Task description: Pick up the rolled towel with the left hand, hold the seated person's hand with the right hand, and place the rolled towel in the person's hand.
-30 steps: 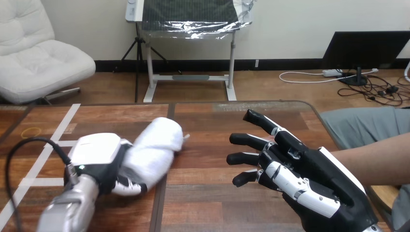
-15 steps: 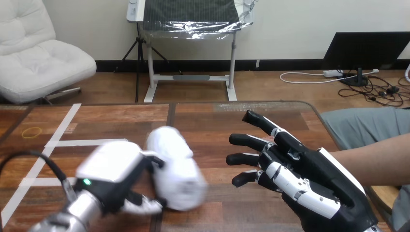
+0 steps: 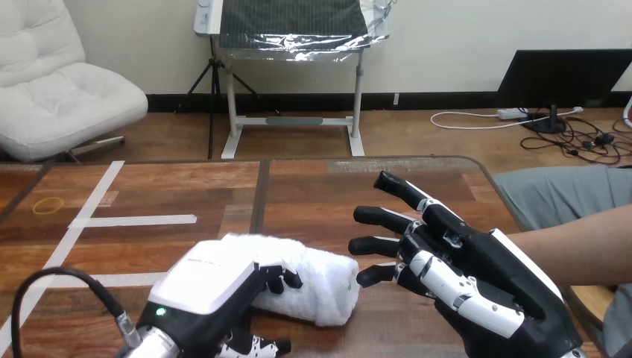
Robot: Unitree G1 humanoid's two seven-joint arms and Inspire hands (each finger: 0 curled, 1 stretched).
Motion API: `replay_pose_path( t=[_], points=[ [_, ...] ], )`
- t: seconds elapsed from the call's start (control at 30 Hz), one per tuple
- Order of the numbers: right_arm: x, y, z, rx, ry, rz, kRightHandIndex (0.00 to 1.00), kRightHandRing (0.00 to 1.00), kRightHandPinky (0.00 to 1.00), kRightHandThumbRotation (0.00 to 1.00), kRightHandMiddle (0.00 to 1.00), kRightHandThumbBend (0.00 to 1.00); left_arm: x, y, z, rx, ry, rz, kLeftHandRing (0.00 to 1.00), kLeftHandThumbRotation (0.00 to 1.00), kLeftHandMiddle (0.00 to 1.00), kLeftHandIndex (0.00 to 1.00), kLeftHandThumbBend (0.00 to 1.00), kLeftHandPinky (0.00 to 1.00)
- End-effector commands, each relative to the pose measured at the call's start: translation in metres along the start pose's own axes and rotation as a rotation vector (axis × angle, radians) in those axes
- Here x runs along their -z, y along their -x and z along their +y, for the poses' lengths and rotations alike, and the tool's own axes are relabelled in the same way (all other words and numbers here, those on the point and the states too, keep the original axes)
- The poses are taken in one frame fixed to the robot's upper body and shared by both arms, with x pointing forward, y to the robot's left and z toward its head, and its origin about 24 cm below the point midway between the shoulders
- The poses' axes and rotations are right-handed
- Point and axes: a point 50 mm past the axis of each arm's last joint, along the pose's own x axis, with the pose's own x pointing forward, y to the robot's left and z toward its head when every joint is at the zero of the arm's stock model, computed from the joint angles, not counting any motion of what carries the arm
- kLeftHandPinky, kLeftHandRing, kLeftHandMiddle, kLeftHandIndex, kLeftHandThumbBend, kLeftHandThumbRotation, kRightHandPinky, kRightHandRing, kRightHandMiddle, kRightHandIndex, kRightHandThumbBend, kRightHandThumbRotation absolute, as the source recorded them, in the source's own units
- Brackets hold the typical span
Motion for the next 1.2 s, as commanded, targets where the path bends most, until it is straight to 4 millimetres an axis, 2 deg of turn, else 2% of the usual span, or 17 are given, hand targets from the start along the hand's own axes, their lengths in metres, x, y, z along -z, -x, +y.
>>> replay_pose_path(
  t=[0.0,0.73,1.17],
  points=[
    [-0.014,-0.005,0.003,-0.040,0.041,-0.057,0.93,0.74,0.61,0.14,0.82,0.08,0.002,-0.003,0.021,-0.107,-0.048,0.009,0.68,0.22,0.68,0.71,0.59,0.78],
    [-0.014,-0.009,0.004,-0.041,0.053,-0.057,0.94,0.73,0.60,0.12,0.82,0.06,0.006,0.003,0.036,-0.198,-0.058,0.048,0.69,0.37,0.70,0.75,0.57,0.77],
    [-0.016,-0.009,0.003,-0.036,0.072,-0.058,0.94,0.73,0.60,0.11,0.82,0.06,0.009,0.007,0.042,-0.255,-0.050,0.060,0.69,0.29,0.70,0.74,0.60,0.75]
  ],
)
